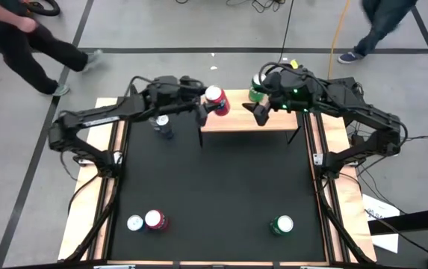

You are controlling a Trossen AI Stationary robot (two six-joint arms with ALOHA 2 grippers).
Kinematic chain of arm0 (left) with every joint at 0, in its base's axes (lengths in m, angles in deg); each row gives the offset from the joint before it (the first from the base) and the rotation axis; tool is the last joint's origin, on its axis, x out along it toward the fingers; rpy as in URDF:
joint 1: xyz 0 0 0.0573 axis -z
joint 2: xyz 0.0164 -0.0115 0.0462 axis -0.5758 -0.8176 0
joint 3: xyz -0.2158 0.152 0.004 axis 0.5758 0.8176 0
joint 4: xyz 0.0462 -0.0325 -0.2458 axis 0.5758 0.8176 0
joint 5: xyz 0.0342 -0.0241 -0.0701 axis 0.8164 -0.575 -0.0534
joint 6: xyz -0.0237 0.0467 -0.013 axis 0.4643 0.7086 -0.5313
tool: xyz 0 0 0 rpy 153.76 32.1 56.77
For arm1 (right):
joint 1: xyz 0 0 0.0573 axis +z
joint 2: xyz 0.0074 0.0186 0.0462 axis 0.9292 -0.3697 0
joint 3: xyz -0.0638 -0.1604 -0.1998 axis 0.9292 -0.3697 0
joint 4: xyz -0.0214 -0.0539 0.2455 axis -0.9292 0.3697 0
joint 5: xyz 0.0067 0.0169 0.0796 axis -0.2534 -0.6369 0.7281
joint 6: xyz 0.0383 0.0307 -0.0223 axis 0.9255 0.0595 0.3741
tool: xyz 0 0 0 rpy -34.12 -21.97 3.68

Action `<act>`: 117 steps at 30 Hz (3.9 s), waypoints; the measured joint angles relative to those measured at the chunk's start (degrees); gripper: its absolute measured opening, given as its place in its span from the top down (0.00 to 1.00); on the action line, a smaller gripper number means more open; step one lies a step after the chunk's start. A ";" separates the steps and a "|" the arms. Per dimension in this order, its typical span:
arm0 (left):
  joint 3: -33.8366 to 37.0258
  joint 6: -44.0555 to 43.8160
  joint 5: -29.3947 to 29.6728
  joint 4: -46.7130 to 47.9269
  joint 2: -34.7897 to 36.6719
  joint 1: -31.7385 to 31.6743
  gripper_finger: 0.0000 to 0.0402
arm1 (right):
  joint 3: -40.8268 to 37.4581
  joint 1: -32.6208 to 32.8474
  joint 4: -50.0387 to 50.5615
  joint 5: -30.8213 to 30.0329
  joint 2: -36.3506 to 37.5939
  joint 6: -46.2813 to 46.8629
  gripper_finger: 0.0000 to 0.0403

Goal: Place canned beverage on shelf
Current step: Put the top red soda can on the shelf, then put the top blue soda can on the shelf

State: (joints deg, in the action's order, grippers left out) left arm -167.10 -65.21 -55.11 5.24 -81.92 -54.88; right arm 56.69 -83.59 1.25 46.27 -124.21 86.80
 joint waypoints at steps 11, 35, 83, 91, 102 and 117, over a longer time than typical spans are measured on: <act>0.00 2.97 -5.32 -12.05 -13.79 -6.76 0.30 | -0.06 0.02 10.47 -4.42 3.33 5.23 0.12; -0.22 9.48 -5.80 -4.47 -14.36 -13.47 0.30 | -0.06 -0.09 13.68 -7.74 3.88 7.48 0.12; 0.03 8.51 -6.52 15.18 4.97 -18.82 0.03 | -0.11 -0.11 6.10 -8.79 2.11 6.93 0.12; 5.31 5.24 -6.38 22.01 8.98 -18.77 0.03 | -0.09 -0.10 -5.42 -2.52 -1.18 0.79 0.12; 10.35 -1.64 0.24 27.81 19.37 -12.82 0.03 | -0.06 2.77 -11.83 3.27 -9.05 -2.25 0.12; 25.05 -21.48 11.14 25.64 32.49 4.45 0.03 | -0.08 6.84 -25.15 3.50 -11.64 -8.23 0.12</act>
State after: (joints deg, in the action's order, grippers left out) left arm -142.04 -86.69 -43.96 30.88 -49.43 -50.43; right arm 56.61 -76.75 -23.90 49.76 -135.85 78.57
